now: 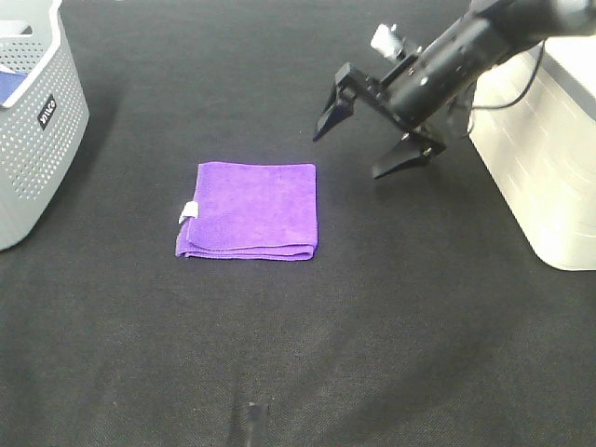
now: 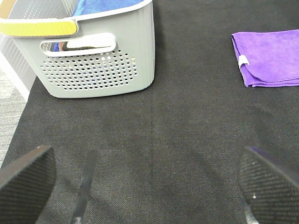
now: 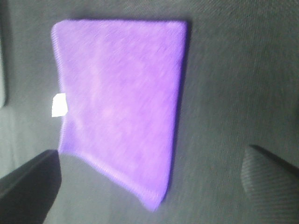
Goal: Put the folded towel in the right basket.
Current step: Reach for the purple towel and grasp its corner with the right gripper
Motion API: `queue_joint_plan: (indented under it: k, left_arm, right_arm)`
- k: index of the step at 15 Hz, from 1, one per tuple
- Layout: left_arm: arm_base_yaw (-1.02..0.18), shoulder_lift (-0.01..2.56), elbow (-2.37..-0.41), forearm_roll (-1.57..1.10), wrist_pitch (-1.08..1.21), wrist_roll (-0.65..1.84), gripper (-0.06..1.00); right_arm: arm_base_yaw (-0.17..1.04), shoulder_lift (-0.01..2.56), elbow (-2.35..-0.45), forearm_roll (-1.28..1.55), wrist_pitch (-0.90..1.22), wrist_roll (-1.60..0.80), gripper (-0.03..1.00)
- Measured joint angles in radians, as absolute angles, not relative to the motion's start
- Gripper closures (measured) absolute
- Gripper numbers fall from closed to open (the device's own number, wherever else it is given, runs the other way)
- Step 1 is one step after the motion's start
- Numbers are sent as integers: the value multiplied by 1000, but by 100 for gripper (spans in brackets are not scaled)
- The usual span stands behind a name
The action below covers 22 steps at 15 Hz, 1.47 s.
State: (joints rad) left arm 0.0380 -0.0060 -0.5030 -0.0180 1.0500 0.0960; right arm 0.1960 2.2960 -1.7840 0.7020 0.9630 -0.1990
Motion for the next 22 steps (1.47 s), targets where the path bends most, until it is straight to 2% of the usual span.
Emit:
queue_joint_plan:
  k: [9, 13, 17, 18, 20, 22]
  left_arm:
    - [38, -6, -503, -18, 1050, 96, -5]
    - [38, -6, -503, -18, 1050, 96, -5]
    - [38, -6, -503, -18, 1050, 96, -5]
    - [38, -6, -503, -18, 1050, 96, -5]
    - [38, -6, -503, -18, 1050, 96, -5]
    - [38, -6, -503, -18, 1050, 96, -5]
  right_arm:
    - [200, 2421, -1816, 734, 897, -201, 1]
    - [294, 2445, -1829, 743, 825, -217, 4]
    - [397, 2523, -1936, 796, 827, -214, 11]
    - [416, 2537, -1961, 798, 828, -209, 14]
    - [437, 2559, -1995, 784, 829, -198, 32]
    - [438, 2571, -2008, 736, 825, -195, 60]
